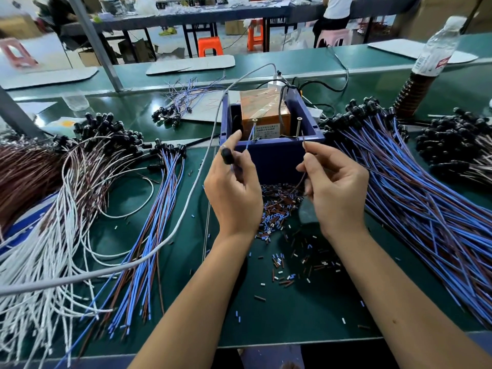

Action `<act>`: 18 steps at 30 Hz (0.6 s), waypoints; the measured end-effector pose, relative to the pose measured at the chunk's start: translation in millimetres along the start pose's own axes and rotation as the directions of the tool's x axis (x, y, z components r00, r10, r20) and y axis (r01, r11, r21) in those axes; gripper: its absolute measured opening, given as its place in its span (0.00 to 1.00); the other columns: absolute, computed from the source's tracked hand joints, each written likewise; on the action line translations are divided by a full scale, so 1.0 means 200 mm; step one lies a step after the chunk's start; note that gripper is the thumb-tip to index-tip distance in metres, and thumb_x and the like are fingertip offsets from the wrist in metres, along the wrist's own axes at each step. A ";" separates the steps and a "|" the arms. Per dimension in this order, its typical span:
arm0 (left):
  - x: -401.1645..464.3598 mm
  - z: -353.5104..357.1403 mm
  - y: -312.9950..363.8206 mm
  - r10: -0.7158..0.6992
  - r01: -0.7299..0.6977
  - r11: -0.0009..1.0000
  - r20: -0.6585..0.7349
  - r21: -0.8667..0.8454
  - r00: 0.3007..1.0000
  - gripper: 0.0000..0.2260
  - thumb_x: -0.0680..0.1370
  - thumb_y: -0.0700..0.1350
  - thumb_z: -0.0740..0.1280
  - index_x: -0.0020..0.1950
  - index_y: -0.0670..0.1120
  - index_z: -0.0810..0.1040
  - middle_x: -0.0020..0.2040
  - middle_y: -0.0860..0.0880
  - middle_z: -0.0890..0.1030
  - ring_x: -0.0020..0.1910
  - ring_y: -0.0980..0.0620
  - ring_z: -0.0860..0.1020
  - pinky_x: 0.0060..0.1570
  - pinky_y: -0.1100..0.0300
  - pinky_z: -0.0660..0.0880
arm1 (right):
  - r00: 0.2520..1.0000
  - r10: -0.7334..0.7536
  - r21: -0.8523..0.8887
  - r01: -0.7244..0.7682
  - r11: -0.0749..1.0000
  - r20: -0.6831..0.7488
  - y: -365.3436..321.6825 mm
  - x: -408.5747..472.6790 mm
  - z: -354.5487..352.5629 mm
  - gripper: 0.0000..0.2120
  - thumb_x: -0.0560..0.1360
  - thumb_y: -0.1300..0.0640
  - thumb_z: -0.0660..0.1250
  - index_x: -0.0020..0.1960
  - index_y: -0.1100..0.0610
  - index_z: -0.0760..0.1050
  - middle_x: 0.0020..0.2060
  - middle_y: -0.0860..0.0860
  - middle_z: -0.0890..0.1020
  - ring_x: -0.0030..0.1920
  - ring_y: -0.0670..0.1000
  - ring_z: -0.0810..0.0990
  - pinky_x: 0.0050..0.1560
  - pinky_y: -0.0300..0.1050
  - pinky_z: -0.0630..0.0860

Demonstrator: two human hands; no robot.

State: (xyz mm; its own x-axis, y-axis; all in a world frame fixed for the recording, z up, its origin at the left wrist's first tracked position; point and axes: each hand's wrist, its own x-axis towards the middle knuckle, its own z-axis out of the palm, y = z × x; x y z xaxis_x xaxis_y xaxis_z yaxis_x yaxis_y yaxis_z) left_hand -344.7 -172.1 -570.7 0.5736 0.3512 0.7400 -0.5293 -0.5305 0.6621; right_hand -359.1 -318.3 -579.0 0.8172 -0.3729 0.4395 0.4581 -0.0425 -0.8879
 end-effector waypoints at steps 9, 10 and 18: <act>0.00 0.01 0.00 -0.092 0.091 0.996 -0.019 -0.024 0.996 0.13 0.81 0.35 0.64 0.62 0.40 0.84 0.48 0.47 0.85 0.42 0.55 0.78 0.45 0.73 0.69 | 0.988 -0.091 -0.163 0.071 0.984 -0.122 0.04 0.02 0.01 0.13 0.82 0.59 0.68 0.64 0.56 0.84 0.40 0.50 0.86 0.27 0.48 0.78 0.31 0.41 0.75; 0.00 0.01 0.00 -0.107 0.107 0.993 -0.004 -0.047 0.994 0.13 0.81 0.35 0.64 0.62 0.40 0.84 0.48 0.46 0.85 0.42 0.54 0.78 0.46 0.71 0.69 | 0.989 -0.091 -0.159 0.072 0.985 -0.115 0.04 0.03 0.02 0.13 0.82 0.59 0.68 0.64 0.56 0.84 0.40 0.50 0.86 0.27 0.48 0.78 0.31 0.41 0.75; -0.01 0.01 0.00 -0.203 0.211 0.955 0.058 -0.209 0.977 0.13 0.83 0.32 0.62 0.61 0.41 0.84 0.40 0.46 0.79 0.39 0.58 0.75 0.44 0.69 0.70 | 0.993 -0.095 -0.169 0.082 0.982 -0.069 0.04 0.05 0.03 0.13 0.82 0.59 0.68 0.65 0.56 0.83 0.39 0.49 0.86 0.25 0.48 0.77 0.29 0.39 0.74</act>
State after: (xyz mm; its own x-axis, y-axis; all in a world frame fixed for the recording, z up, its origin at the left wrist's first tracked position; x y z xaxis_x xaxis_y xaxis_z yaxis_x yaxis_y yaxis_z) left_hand -344.6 -174.2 -572.6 0.7045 0.4061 0.5821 -0.5150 -0.2718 0.8129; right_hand -345.9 -316.3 -580.6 0.7439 -0.4306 0.5112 0.4579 -0.2287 -0.8591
